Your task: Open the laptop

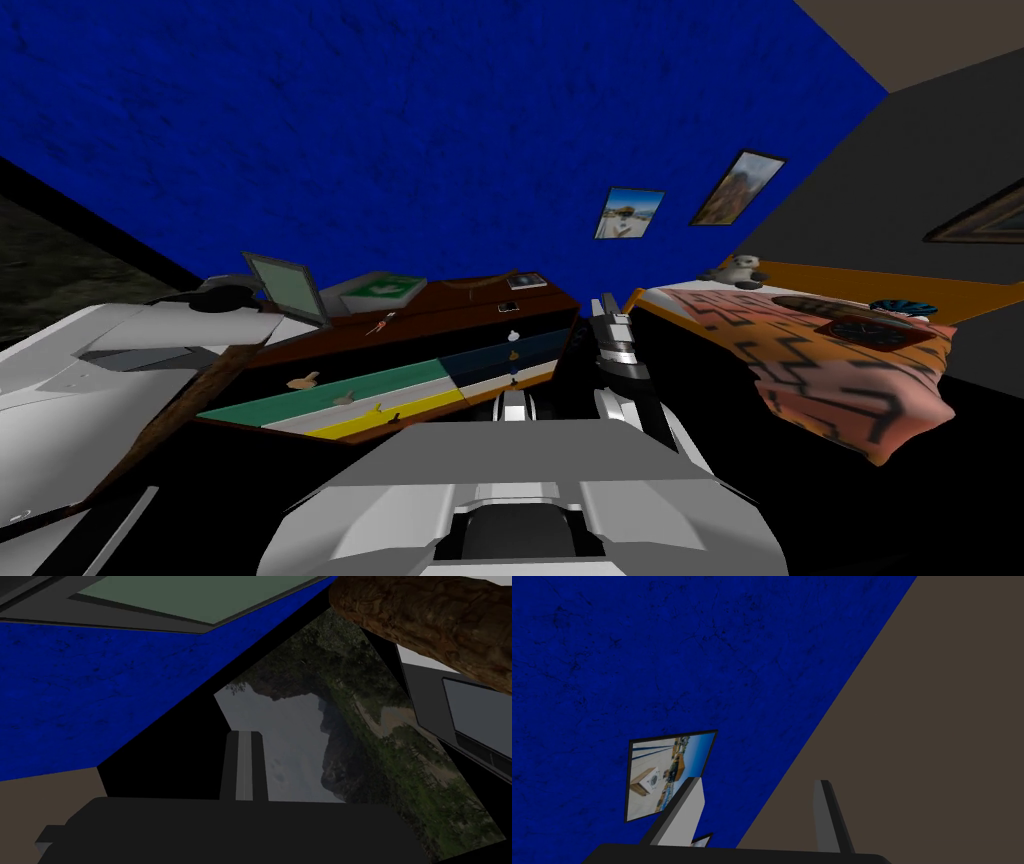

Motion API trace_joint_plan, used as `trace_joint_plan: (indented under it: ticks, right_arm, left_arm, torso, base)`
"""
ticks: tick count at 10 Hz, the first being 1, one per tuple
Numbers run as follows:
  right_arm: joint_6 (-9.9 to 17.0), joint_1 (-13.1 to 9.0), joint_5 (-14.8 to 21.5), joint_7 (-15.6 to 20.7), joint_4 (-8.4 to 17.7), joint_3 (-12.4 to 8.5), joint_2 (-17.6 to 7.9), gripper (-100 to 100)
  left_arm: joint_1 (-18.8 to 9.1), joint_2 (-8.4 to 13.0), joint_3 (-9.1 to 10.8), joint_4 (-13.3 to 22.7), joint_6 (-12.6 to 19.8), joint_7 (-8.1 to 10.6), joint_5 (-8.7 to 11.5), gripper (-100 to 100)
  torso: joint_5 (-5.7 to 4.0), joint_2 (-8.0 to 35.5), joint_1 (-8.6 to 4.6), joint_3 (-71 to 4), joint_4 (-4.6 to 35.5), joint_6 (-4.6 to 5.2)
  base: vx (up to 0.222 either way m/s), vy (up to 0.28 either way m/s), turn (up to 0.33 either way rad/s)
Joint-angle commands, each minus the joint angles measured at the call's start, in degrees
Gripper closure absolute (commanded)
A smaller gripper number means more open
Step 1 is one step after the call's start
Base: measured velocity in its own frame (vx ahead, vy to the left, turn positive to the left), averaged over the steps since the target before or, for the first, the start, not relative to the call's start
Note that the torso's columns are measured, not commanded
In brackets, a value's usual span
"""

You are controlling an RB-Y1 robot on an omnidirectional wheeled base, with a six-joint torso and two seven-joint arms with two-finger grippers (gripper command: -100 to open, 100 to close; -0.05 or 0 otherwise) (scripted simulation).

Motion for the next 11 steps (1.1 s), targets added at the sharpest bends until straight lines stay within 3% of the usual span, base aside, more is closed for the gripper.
trace_joint_plan:
  ticks: [1,5,6,7,11]
  right_arm:
    - [0.0,0.0,0.0,0.0,0.0,0.0,0.0,0]
    - [0.0,0.0,0.0,0.0,0.0,0.0,0.0,0]
    - [0.0,0.0,0.0,0.0,0.0,0.0,0.0,0]
    - [0.0,0.0,0.0,0.0,0.0,0.0,0.0,0]
    - [0.0,0.0,0.0,0.0,0.0,0.0,0.0,0]
  left_arm:
    - [-1.22,-2.97,1.81,0.63,-3.91,2.61,-0.53,100]
    - [-3.15,-7.55,4.52,1.64,-9.66,6.47,-1.38,100]
    - [-2.77,-6.83,4.12,1.43,-8.58,5.74,-1.21,100]
    - [-2.92,-6.5,4.45,2.24,-7.45,5.74,-3.21,-100]
    - [-3.12,-5.66,4.91,3.93,-4.51,5.26,-7.23,-100]
  torso:
    - [0.0,-0.03,0.0,-0.02,-0.01,0.0]
    - [0.0,-0.04,0.0,-0.03,-0.01,0.0]
    - [0.0,-0.02,0.01,-0.02,-0.01,0.0]
    - [-0.01,-0.06,0.0,-0.04,-0.02,0.03]
    - [0.01,-0.03,0.02,-0.02,-0.01,-0.02]
  base:
    - [-0.027,-0.001,0.088]
    - [-0.023,-0.001,0.089]
    - [-0.012,0.0,0.016]
    - [-0.004,0.0,-0.163]
    - [-0.001,0.003,-0.136]
